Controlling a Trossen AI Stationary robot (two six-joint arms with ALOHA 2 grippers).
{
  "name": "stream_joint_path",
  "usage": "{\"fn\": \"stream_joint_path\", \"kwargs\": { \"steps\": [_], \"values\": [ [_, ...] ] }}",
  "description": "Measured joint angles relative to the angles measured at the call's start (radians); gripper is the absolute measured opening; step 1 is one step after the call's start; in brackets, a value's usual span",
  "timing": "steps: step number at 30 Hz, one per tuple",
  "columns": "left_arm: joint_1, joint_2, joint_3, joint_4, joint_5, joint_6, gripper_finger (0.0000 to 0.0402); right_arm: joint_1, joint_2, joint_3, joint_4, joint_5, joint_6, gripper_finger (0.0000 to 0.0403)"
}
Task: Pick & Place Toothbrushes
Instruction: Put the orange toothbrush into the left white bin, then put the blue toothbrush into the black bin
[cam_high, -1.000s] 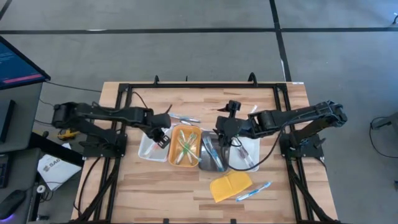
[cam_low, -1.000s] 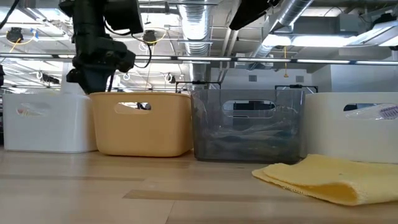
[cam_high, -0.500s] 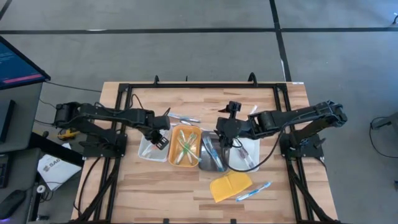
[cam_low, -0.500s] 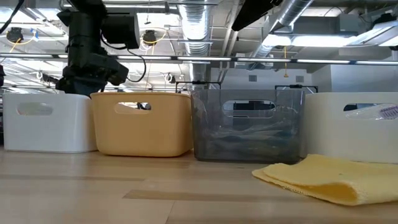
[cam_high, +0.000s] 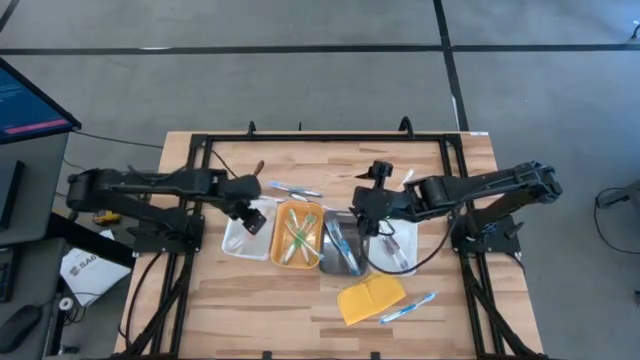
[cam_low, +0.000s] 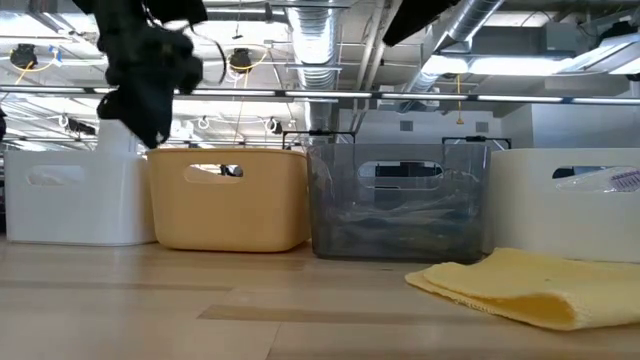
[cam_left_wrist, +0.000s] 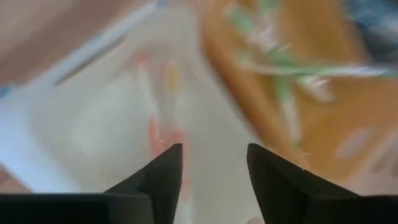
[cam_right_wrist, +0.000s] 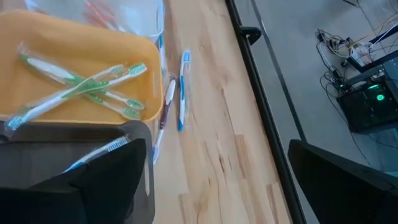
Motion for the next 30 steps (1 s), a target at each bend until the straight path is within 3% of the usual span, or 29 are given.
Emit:
{"fn": "stream_joint_path", "kwargs": {
  "steps": [7, 11, 14, 21, 30],
  "values": [
    [0.005, -0.137, 0.001, 0.203, -0.045, 0.131, 0.0181, 0.027, -0.096, -0.031, 0.033, -0.029, -0.019, 0.0388],
    [0.053, -0.157, 0.001, 0.365, -0.058, 0.27, 0.0173, -0.009, -0.155, -0.131, 0.242, -0.275, -0.181, 0.0388],
    [0.126, -0.142, 0.001, 0.44, 0.006, 0.351, 0.0166, -0.094, -0.212, -0.193, 0.375, -0.456, -0.248, 0.0388],
    [0.342, -0.081, 0.001, 0.454, 0.15, 0.562, 0.0155, -0.304, -0.268, -0.274, 0.427, -0.473, -0.205, 0.0388],
    [0.529, 0.023, 0.001, 0.472, 0.086, 0.802, 0.0155, -0.533, -0.16, -0.291, 0.395, -0.473, -0.252, 0.0388]
  ]
}}
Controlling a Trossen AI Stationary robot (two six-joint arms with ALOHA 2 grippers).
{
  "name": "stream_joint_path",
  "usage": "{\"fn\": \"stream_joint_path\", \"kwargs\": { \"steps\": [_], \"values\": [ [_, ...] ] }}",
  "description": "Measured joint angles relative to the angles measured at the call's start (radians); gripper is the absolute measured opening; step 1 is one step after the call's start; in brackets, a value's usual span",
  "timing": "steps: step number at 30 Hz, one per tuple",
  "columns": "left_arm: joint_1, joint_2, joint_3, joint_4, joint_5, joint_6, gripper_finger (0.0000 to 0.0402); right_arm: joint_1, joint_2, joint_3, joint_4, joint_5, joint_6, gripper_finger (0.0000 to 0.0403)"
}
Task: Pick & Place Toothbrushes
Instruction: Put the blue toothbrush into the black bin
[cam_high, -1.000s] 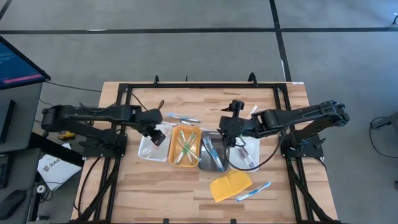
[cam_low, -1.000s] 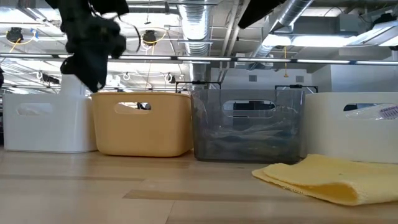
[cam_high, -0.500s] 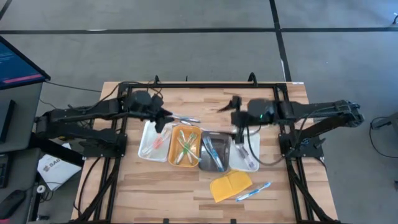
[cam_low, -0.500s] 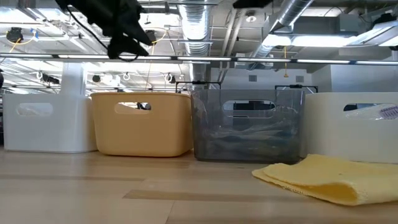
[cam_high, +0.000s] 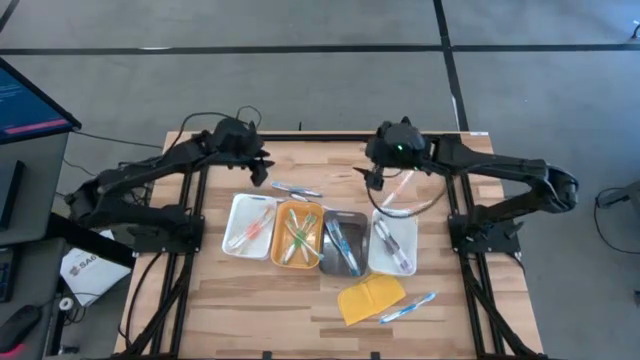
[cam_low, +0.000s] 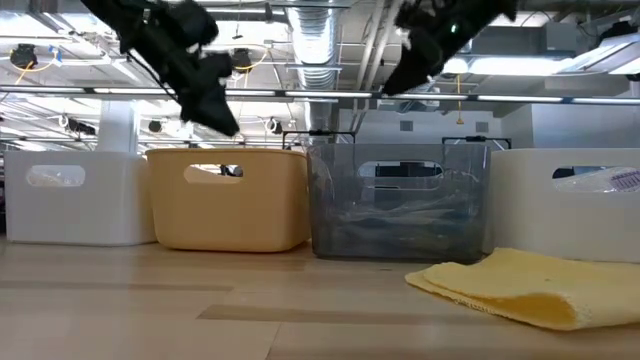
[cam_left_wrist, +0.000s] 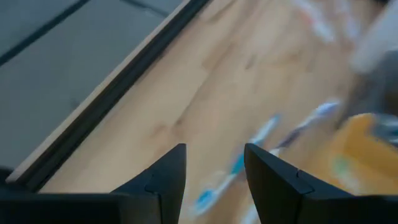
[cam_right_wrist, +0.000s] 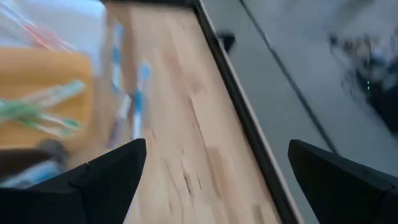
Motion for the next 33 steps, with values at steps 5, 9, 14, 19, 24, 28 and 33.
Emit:
{"fn": "stream_joint_path", "kwargs": {
  "steps": [5, 9, 14, 19, 24, 28, 33],
  "values": [
    [0.068, 0.145, 0.0, 0.003, -0.004, 0.004, 0.0155, -0.122, 0.055, 0.0, -0.061, -0.002, 0.069, 0.0388],
    [0.066, 0.255, 0.024, -0.009, 0.024, 0.007, 0.0155, -0.193, 0.093, 0.0, -0.104, -0.071, 0.092, 0.0388],
    [0.012, 0.335, 0.069, -0.09, 0.021, 0.041, 0.0155, -0.225, 0.148, 0.0, -0.136, -0.084, 0.078, 0.0388],
    [-0.018, 0.389, 0.136, -0.195, -0.059, 0.099, 0.0155, -0.226, 0.192, 0.0, -0.237, -0.085, 0.066, 0.0388],
    [-0.07, 0.447, 0.18, -0.199, -0.065, 0.22, 0.0155, -0.217, 0.218, 0.001, -0.272, -0.085, 0.067, 0.0388],
    [-0.101, 0.508, 0.214, -0.205, -0.105, 0.313, 0.0155, -0.191, 0.224, 0.001, -0.261, -0.085, 0.041, 0.0388],
    [-0.138, 0.567, 0.23, -0.199, -0.165, 0.409, 0.0155, -0.166, 0.224, 0.001, -0.235, -0.086, 0.003, 0.0388]
  ]
}}
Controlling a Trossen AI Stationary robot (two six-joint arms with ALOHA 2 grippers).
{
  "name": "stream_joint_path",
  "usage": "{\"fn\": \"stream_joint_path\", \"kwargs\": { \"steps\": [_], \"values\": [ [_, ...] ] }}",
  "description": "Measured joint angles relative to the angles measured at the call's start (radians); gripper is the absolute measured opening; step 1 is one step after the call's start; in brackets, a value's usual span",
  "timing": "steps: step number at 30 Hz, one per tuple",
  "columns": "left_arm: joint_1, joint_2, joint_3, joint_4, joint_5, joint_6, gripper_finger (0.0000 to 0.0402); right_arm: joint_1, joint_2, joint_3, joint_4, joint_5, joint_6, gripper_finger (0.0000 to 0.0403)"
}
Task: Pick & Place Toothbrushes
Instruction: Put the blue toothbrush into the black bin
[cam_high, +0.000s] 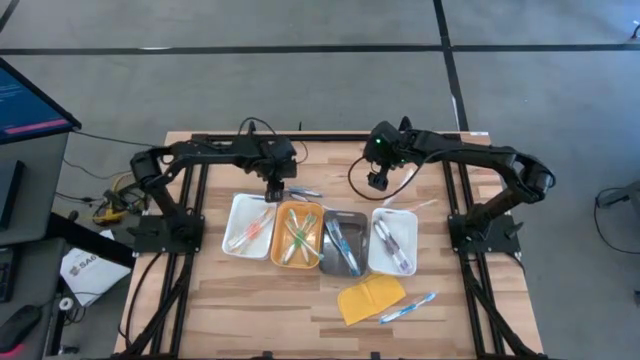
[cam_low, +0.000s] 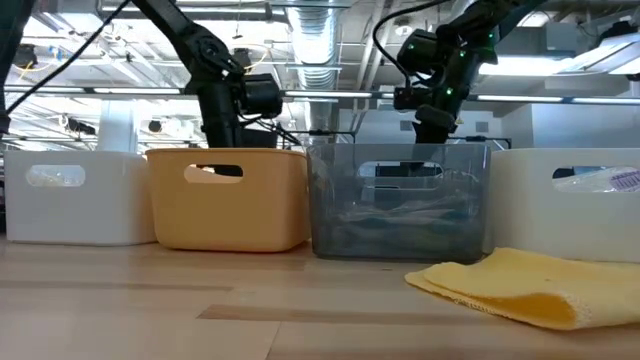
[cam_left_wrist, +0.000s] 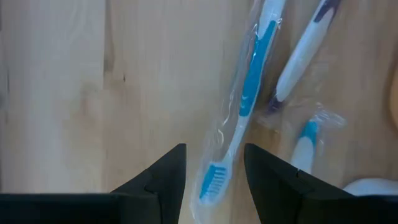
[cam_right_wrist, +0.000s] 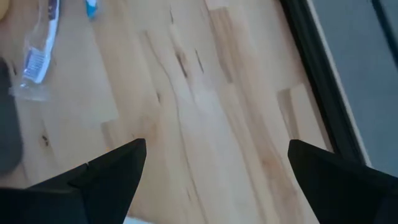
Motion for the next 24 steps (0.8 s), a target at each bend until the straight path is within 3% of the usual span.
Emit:
{"fn": "stream_joint_path", "kwargs": {
  "steps": [8, 14, 24],
  "values": [
    [-0.025, 0.065, 0.006, 0.014, -0.015, -0.002, 0.0155, 0.012, 0.0, 0.0, 0.062, 0.0, -0.041, 0.0389],
    [-0.028, 0.093, 0.019, 0.013, 0.049, 0.009, 0.0145, 0.012, 0.0, 0.0, 0.078, 0.0, -0.042, 0.0389],
    [-0.051, 0.09, 0.05, -0.015, 0.014, 0.019, 0.0065, 0.012, 0.0, 0.0, 0.077, 0.0, -0.031, 0.0389]
  ]
}}
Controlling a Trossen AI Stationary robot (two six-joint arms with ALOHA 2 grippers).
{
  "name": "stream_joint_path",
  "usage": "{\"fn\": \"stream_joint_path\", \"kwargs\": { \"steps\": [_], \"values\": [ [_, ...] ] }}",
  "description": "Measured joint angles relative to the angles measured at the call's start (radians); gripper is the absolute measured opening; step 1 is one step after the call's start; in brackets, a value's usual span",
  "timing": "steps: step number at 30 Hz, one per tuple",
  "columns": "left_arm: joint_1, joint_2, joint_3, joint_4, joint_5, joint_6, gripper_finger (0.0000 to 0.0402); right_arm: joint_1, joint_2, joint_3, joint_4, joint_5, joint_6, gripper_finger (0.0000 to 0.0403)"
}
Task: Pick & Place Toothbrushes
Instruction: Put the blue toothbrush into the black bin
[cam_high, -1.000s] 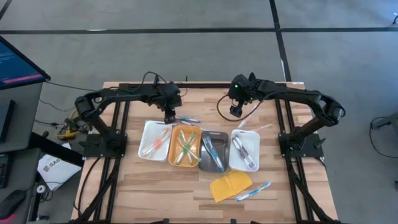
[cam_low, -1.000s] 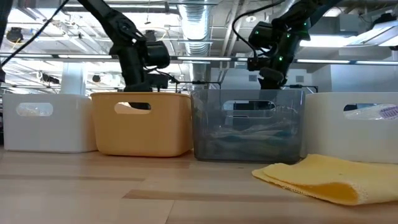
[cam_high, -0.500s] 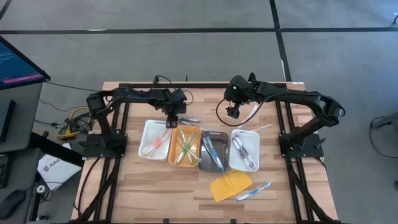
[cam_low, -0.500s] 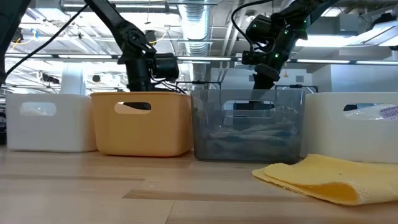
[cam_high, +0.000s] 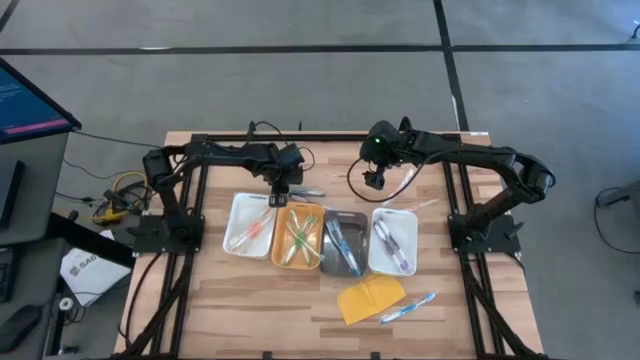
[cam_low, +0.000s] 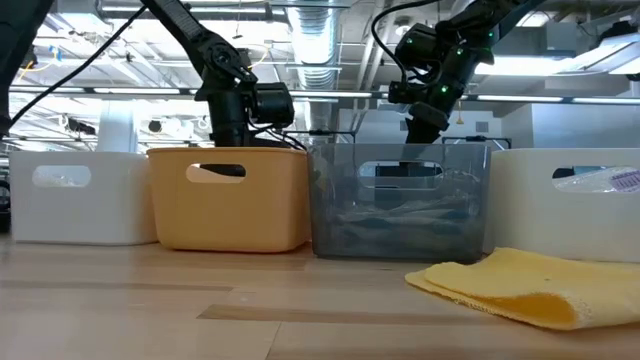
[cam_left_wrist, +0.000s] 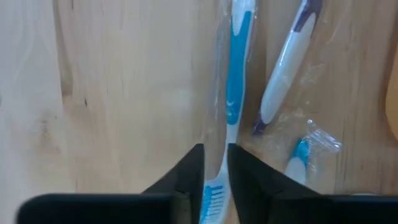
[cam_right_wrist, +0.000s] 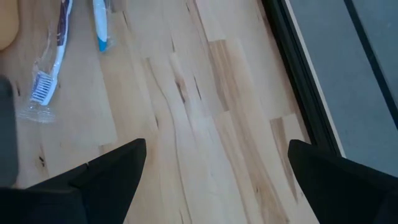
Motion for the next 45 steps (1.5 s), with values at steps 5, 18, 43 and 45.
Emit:
{"fn": "stream_joint_path", "kwargs": {
  "steps": [5, 18, 43, 45],
  "values": [
    [-0.001, 0.0, 0.0, -0.002, -0.021, 0.001, 0.0007, 0.0, 0.0, 0.0, 0.0, 0.0, 0.0, 0.0389],
    [0.008, -0.008, 0.052, -0.002, -0.067, -0.025, 0.0, 0.001, 0.0, 0.0, 0.0, 0.0, 0.0, 0.0389],
    [-0.031, -0.302, 0.163, 0.006, -0.01, -0.021, 0.0, -0.012, 0.0, 0.0, 0.002, 0.0, -0.003, 0.0389],
    [-0.038, -0.323, 0.163, 0.005, -0.01, -0.02, 0.0, -0.017, 0.0, 0.0, 0.01, 0.0, -0.004, 0.0389]
  ]
}}
